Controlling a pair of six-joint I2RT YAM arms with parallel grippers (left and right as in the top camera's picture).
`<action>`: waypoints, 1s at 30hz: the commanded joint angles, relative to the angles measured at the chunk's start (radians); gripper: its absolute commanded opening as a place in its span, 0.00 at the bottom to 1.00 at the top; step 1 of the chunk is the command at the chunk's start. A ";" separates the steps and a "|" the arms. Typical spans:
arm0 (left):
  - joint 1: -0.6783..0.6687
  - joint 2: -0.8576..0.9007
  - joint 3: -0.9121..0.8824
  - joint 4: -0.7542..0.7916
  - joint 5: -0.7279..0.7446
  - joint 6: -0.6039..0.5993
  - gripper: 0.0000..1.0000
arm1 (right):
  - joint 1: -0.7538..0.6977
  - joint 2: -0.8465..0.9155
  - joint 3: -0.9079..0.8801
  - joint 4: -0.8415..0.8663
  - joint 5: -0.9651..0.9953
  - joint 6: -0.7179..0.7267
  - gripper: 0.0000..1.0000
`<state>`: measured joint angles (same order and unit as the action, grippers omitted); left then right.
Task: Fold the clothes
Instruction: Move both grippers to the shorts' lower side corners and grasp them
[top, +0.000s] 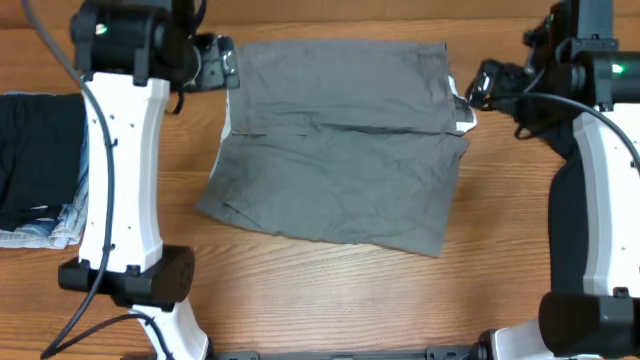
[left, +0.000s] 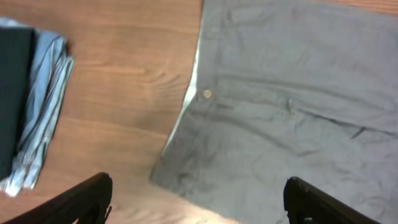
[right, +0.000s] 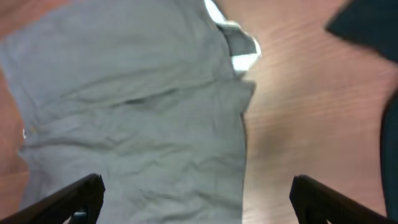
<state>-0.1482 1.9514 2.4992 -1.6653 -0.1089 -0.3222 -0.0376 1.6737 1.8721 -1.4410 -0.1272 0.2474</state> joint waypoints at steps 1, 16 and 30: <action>0.003 -0.067 -0.049 -0.024 0.010 -0.045 0.91 | 0.019 -0.029 -0.040 -0.102 0.016 0.091 1.00; 0.120 -0.415 -1.238 0.502 0.079 -0.113 1.00 | 0.061 -0.176 -0.851 0.283 0.043 0.172 1.00; 0.285 -0.414 -1.445 0.743 0.339 0.098 1.00 | 0.169 -0.175 -1.062 0.649 0.121 0.194 1.00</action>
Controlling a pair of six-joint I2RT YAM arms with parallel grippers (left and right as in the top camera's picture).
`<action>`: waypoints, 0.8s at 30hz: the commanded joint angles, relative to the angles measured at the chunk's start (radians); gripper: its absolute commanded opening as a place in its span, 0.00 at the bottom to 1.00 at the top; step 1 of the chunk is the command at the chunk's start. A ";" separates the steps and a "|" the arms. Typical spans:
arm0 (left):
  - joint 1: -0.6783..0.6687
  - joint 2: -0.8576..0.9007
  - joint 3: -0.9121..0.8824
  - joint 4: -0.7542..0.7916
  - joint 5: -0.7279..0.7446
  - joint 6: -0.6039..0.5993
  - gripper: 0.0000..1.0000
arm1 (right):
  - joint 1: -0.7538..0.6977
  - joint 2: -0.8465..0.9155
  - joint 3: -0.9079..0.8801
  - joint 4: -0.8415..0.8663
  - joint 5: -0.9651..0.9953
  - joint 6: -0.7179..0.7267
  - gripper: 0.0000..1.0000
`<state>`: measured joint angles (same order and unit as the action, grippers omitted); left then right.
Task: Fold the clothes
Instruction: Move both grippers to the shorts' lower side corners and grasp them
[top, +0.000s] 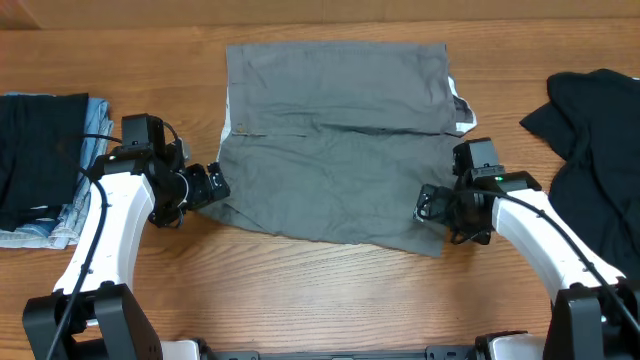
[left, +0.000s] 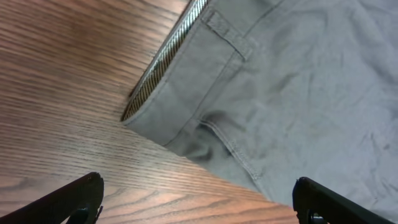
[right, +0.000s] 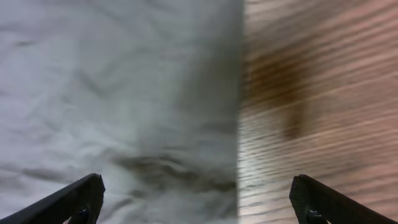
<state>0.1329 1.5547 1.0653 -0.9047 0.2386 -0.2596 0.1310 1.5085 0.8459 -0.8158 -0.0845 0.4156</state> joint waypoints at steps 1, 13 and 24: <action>0.004 -0.018 -0.017 -0.022 -0.042 0.035 1.00 | 0.001 -0.010 -0.063 0.060 0.079 0.026 1.00; 0.003 0.185 -0.023 0.110 -0.066 -0.107 0.89 | 0.001 -0.010 -0.093 0.119 0.001 0.026 1.00; 0.003 0.299 -0.023 0.202 -0.054 -0.129 0.27 | 0.001 -0.010 -0.093 0.115 -0.011 0.023 1.00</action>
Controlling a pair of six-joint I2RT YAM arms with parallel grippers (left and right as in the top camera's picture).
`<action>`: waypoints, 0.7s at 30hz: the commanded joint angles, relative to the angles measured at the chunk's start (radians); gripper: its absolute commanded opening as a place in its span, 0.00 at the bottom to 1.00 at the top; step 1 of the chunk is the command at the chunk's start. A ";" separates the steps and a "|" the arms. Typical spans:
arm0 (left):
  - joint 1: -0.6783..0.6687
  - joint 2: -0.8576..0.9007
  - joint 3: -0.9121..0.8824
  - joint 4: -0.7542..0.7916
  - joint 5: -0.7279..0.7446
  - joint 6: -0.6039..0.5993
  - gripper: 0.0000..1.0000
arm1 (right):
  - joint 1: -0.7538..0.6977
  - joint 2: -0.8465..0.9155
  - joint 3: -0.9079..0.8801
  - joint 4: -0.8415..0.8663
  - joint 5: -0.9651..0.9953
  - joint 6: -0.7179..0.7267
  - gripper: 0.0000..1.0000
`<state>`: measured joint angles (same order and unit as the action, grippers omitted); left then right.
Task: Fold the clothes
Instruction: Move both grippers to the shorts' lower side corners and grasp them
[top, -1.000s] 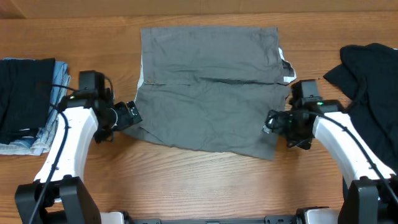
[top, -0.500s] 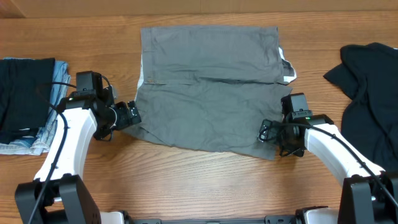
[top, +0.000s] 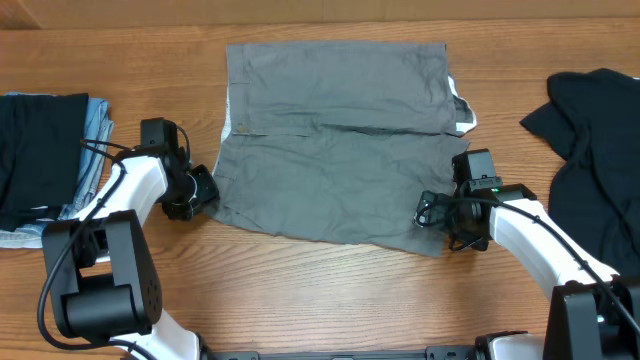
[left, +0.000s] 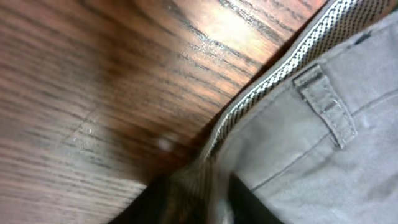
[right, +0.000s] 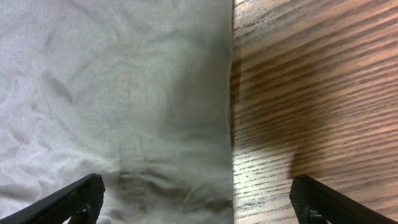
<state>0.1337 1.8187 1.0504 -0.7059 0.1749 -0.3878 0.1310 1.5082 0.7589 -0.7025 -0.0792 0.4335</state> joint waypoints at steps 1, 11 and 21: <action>0.002 0.035 -0.008 0.003 0.010 -0.002 0.24 | 0.001 -0.010 -0.006 0.000 -0.056 0.003 0.98; 0.002 0.035 -0.008 0.022 0.062 -0.001 0.20 | 0.001 -0.009 -0.083 0.079 -0.111 0.102 0.92; 0.002 0.034 -0.008 0.023 0.108 -0.001 0.11 | 0.000 -0.010 -0.101 0.107 -0.163 0.109 0.38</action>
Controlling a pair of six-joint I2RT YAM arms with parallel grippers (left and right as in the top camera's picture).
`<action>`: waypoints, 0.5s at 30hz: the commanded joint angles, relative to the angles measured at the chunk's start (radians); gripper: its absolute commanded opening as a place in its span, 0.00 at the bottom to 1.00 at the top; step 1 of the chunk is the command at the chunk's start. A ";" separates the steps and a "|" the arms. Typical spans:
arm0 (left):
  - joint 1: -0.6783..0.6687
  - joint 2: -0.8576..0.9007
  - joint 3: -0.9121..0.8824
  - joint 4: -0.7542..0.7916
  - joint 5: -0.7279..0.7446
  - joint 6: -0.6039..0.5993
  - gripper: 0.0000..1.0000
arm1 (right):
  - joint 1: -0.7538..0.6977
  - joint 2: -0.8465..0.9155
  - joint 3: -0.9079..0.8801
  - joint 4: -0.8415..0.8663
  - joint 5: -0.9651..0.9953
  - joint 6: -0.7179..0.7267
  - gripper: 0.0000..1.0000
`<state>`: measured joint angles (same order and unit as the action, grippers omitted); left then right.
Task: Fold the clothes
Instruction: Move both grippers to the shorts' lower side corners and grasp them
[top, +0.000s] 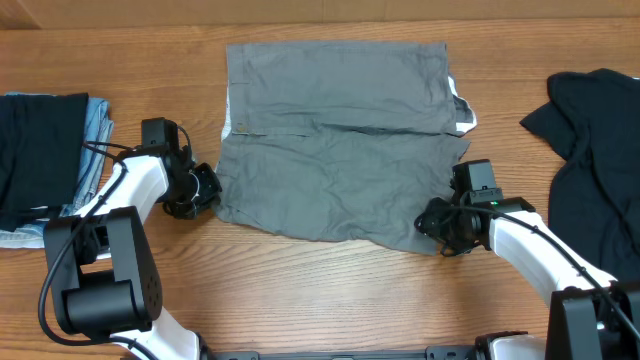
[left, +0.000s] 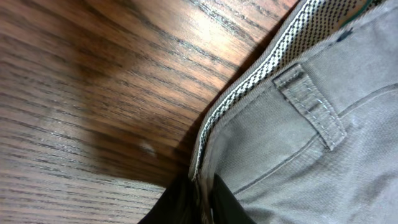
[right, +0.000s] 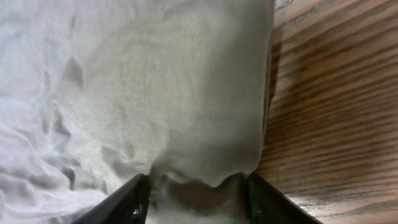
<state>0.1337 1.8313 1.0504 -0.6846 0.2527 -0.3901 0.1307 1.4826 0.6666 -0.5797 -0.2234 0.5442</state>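
Observation:
Grey shorts (top: 335, 140) lie spread across the middle of the wooden table, the far part folded over along a crease. At the near left corner, my left gripper (top: 204, 190) is shut on the waistband; its tips (left: 202, 202) pinch the dotted lining edge beside a belt loop (left: 309, 104). My right gripper (top: 437, 222) is at the near right corner. There its fingers (right: 138, 200) have drawn in on the hem, with pale fabric (right: 155, 93) bunched between them.
A black garment (top: 590, 120) lies crumpled at the right edge, just beyond my right arm. A stack of folded dark and blue clothes (top: 40, 160) sits at the left edge. Bare wood (top: 320, 300) runs along the front of the table.
My right gripper's fingers, spread wide over the hem before, now stand much closer with cloth gathered between them. The left gripper's fingers have tightened on the waistband edge. Neither arm has shifted much.
Both grippers were open and raised at the far side of the shorts. Then they stood open low at the near left and near right corners. Then the left one was closing on the waistband while the right stayed open. Now both grip the near corners.

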 joint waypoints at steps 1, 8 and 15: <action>0.002 0.021 -0.007 0.002 0.030 0.005 0.08 | 0.001 0.016 0.013 -0.037 -0.018 -0.002 0.27; 0.002 0.018 0.115 -0.131 0.029 0.066 0.04 | 0.000 0.015 0.200 -0.165 -0.021 -0.028 0.04; 0.002 0.012 0.286 -0.296 0.029 0.077 0.04 | -0.003 0.015 0.256 -0.243 0.029 -0.028 0.04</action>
<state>0.1333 1.8378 1.2697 -0.9485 0.2630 -0.3367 0.1307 1.4990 0.8814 -0.8181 -0.2214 0.5224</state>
